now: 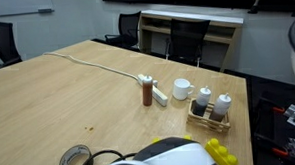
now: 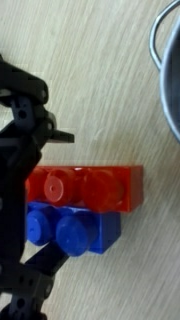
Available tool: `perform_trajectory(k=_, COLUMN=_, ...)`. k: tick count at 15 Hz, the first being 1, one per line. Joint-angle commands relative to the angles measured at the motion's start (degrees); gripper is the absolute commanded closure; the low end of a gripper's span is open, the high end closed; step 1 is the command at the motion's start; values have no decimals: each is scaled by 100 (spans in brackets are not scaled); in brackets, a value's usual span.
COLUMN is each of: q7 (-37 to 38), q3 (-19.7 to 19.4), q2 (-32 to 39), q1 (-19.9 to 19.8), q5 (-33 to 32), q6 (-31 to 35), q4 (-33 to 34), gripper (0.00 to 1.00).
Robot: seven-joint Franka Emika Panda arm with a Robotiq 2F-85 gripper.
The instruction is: Align the blue and orange legos together then put the purple legos on top of the blue and orange legos
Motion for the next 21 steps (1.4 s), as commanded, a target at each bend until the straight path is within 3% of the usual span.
perform_trajectory(k=1, q7=42, q3=-36, q2=-427, q1=47, q5=-26, q6=-384, q4=-472, gripper=0)
perform_trajectory(k=21, q7=-68, q3=281, q2=-1061, q1=84, q5=170, q6=-663, q4=-1259, gripper=0)
